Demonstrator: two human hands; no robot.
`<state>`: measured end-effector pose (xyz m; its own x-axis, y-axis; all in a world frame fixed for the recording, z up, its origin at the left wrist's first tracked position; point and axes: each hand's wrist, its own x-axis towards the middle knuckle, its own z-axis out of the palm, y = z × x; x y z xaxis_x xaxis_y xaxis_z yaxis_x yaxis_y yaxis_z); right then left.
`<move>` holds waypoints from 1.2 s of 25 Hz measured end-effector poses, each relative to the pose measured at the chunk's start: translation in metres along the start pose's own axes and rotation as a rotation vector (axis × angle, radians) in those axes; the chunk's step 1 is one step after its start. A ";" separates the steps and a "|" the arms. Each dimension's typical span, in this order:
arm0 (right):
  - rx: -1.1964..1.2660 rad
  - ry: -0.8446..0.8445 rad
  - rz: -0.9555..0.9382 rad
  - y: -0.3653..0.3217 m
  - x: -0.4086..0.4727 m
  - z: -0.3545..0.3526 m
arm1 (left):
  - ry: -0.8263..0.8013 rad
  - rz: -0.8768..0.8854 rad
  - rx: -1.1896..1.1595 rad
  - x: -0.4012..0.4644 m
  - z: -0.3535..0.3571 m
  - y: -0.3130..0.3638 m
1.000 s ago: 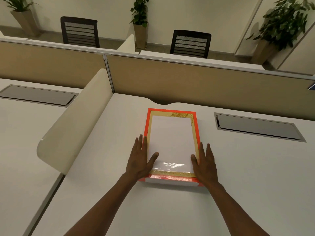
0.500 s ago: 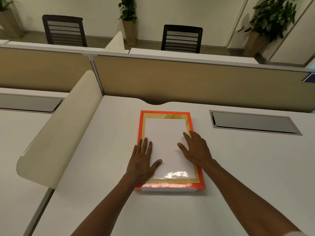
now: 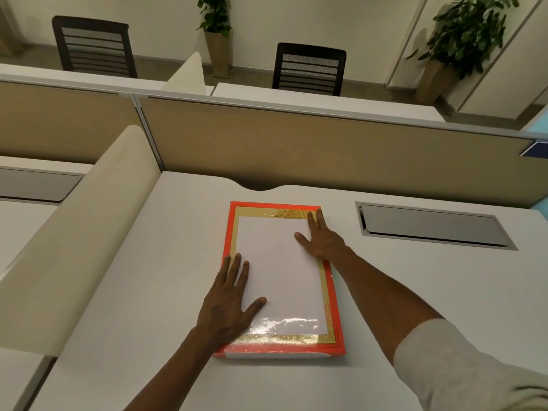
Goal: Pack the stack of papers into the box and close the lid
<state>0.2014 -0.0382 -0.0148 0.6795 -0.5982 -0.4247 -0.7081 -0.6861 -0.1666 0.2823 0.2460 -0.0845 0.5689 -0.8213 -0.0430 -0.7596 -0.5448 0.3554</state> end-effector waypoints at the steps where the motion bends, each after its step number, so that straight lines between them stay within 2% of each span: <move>1: 0.013 0.005 -0.003 0.000 0.001 -0.001 | -0.007 -0.002 -0.002 0.001 0.000 0.000; 5: 0.160 0.038 0.012 -0.001 -0.006 -0.002 | 0.042 0.003 -0.093 -0.003 -0.006 0.005; 9: 0.320 0.187 0.276 0.012 -0.045 0.033 | 0.050 -0.115 -0.237 -0.008 -0.005 0.001; 14: 0.399 0.247 0.268 0.018 -0.098 0.087 | 0.024 -0.083 -0.218 -0.005 -0.003 -0.007; 18: 0.416 0.257 0.274 0.011 -0.106 0.086 | -0.024 -0.094 -0.200 -0.004 -0.006 -0.007; 20: 0.358 0.238 0.276 0.012 -0.113 0.082 | -0.031 -0.103 -0.156 -0.005 -0.009 -0.004; 22: 0.188 0.345 0.264 0.008 -0.125 0.084 | 0.024 -0.067 -0.056 -0.007 -0.015 0.000; 24: 0.032 0.426 0.145 0.000 -0.142 0.098 | 0.059 0.014 0.038 -0.009 -0.019 0.005; 27: -0.005 0.318 0.016 -0.002 -0.161 0.122 | -0.041 0.092 0.094 -0.018 -0.017 0.019; 30: 0.001 0.263 0.008 0.002 -0.160 0.127 | -0.118 0.087 0.185 -0.023 -0.013 0.021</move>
<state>0.0673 0.1088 -0.0606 0.7000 -0.6911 -0.1799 -0.7141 -0.6803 -0.1651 0.2576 0.2552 -0.0637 0.4662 -0.8748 -0.1320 -0.8553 -0.4838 0.1855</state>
